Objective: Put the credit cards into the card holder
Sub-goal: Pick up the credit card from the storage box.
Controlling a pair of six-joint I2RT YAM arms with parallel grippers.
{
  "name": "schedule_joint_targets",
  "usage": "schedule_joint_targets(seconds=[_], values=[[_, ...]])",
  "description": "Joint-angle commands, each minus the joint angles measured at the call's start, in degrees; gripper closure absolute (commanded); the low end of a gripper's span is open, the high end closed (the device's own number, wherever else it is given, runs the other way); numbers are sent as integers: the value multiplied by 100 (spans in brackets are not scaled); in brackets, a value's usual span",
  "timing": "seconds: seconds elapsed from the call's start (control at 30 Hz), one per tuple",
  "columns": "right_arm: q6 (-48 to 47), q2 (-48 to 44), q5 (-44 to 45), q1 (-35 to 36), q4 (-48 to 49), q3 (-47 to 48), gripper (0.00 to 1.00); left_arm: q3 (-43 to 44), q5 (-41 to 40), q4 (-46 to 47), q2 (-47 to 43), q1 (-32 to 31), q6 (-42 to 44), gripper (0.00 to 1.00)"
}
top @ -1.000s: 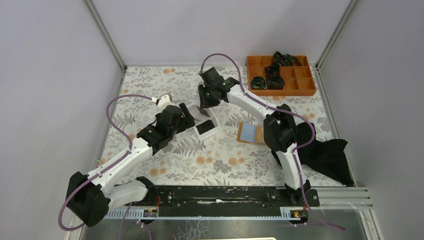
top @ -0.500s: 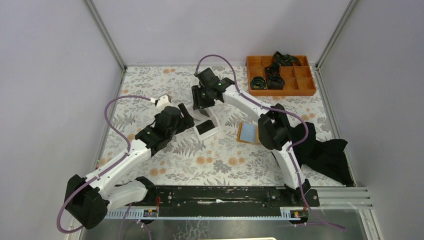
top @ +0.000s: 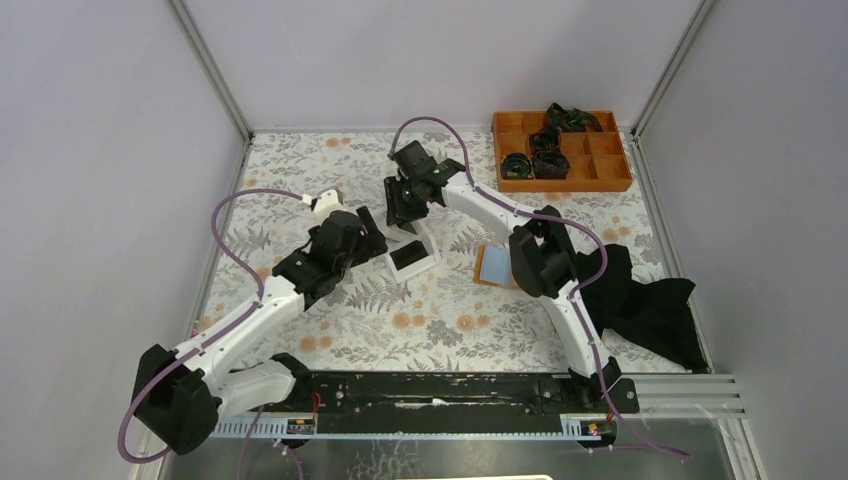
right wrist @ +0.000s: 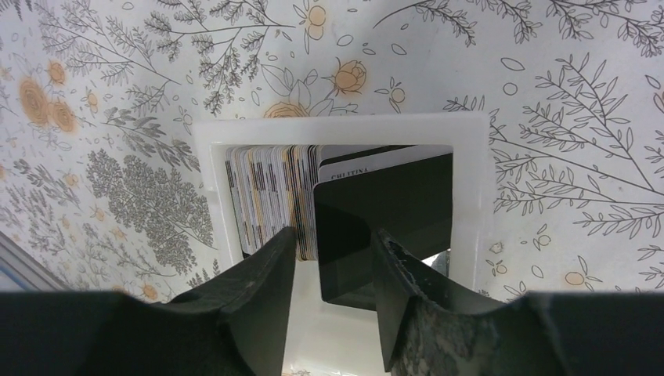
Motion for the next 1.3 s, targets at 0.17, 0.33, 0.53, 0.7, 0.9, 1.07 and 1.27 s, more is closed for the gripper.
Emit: schedule_joint_targets(seconds=[0.17, 0.33, 0.53, 0.7, 0.9, 1.07, 1.27], values=[[203, -176, -307, -36, 192, -8, 65, -26, -1, 392, 82, 96, 123, 13], [265, -235, -360, -34, 165, 142, 67, -33, 14, 419, 88, 107, 106, 13], [310, -350, -380, -40, 161, 171, 69, -84, 59, 453, 69, 115, 49, 13], [309, -469, -345, -34, 190, 109, 70, -86, 103, 472, 81, 111, 11, 13], [303, -562, -298, -54, 190, 57, 71, -84, 134, 494, 89, 115, 0, 13], [295, -622, -266, -69, 183, 38, 71, -77, 135, 507, 97, 115, 0, 13], [281, -734, -227, -119, 204, -113, 72, -69, 173, 527, 115, 118, -17, 13]])
